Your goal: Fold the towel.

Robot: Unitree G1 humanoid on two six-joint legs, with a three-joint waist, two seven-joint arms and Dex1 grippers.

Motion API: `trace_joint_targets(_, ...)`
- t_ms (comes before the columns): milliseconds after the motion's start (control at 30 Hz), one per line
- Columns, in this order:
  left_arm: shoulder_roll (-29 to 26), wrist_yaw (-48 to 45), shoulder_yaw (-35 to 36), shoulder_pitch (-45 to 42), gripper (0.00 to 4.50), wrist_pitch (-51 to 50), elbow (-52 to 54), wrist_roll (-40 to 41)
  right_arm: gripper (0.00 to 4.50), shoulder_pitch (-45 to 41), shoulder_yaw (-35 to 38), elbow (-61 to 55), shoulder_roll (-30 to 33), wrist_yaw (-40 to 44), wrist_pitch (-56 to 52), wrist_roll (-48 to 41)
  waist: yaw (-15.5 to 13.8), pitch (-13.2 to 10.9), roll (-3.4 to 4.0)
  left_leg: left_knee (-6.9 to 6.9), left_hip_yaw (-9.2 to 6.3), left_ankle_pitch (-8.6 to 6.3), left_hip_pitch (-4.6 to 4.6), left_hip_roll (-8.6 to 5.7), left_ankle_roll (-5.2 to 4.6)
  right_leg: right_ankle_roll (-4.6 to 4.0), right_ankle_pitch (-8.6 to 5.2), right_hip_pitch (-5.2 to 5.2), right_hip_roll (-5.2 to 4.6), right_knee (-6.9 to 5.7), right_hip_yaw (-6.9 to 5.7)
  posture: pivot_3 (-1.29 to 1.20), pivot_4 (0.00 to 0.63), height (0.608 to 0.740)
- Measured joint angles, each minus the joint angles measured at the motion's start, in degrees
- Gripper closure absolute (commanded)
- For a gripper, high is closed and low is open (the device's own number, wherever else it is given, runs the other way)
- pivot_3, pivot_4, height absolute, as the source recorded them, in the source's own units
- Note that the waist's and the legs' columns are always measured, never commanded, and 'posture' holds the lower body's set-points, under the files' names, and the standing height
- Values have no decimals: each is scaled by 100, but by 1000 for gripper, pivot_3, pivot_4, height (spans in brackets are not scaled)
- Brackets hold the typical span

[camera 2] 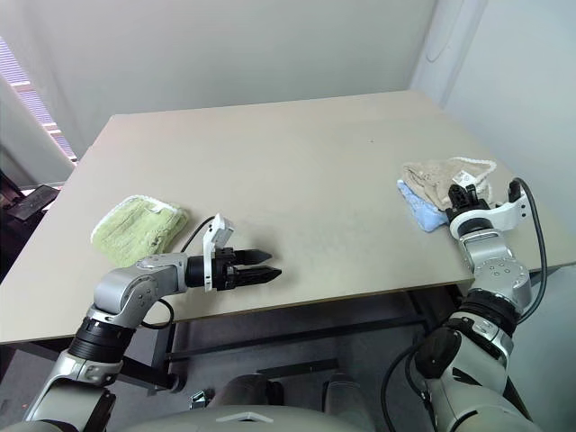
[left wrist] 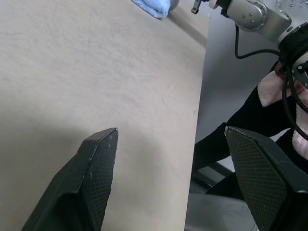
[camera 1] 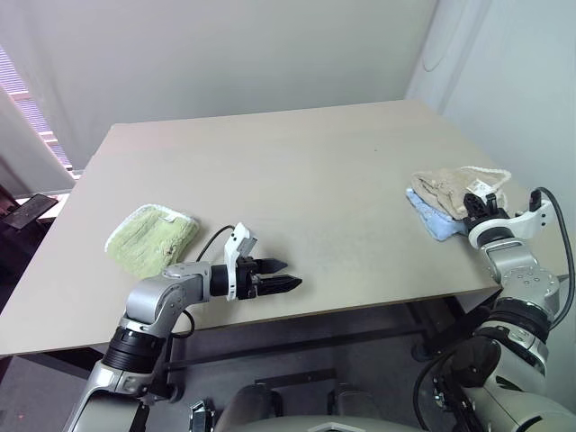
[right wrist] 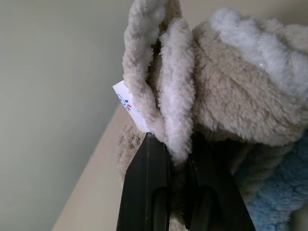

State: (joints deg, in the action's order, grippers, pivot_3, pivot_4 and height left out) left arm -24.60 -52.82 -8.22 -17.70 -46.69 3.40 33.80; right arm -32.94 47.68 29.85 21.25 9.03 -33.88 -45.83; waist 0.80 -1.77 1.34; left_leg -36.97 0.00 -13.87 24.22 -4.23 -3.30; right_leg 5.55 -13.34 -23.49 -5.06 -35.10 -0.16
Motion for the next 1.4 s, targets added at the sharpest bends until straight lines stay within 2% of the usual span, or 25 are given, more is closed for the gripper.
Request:
trace_joint_targets(300,17,58,1,2,745,-18,2,-2,4485,-66,76,342,42,-286,273,-55,-8,0,0,-1,0,0,-1,0,0,0,0,3,0,1,0,0,0,736)
trace_joint_targets(333,17,59,1,2,745,-18,3,-2,3784,-64,91,410,32,-317,309,-60,-4,0,1,-1,0,0,-1,0,0,0,0,3,0,1,0,0,0,736)
trace_joint_targets(700,32,74,111,-8,745,-6,8,59,21,-52,89,354,-8,-425,85,-419,-4,0,1,0,0,0,-2,0,0,0,0,4,0,1,0,0,0,736)
trace_joint_targets(833,3,77,111,-41,745,89,2,34,21,167,173,-147,26,-598,-316,-766,-28,-1,1,0,-1,0,0,1,0,0,-1,3,0,2,0,0,0,736)
trace_joint_targets(1067,3,105,181,-226,745,191,-165,4,21,1112,448,-1344,218,-694,-1246,-1666,-22,-3,4,0,-1,0,6,1,-2,0,-1,1,-1,7,0,0,0,736)
trace_joint_targets(1167,14,101,236,-312,745,291,-230,-11,21,1677,446,-2148,458,-524,-1828,-2274,-24,-4,7,0,-1,0,6,5,-2,0,-2,1,-1,6,0,0,0,736)
trace_joint_targets(1233,19,95,269,-314,745,405,-232,-14,21,2225,284,-2827,833,-216,-2231,-2522,-27,-5,11,0,-1,0,9,6,-3,-2,-6,0,-2,7,0,0,0,736)
trace_joint_targets(1333,71,47,570,-210,745,782,-218,31,21,2960,-303,-4115,1406,357,-2357,-2277,3,-8,8,0,-1,-1,8,8,-3,-2,-11,-1,-2,8,0,0,0,736)
trace_joint_targets(1400,13,-130,691,-114,745,1007,-79,68,21,3207,-871,-4996,1415,952,-1561,-1550,32,-11,-2,0,-1,-2,6,12,-1,-1,-12,0,3,11,0,0,0,736)
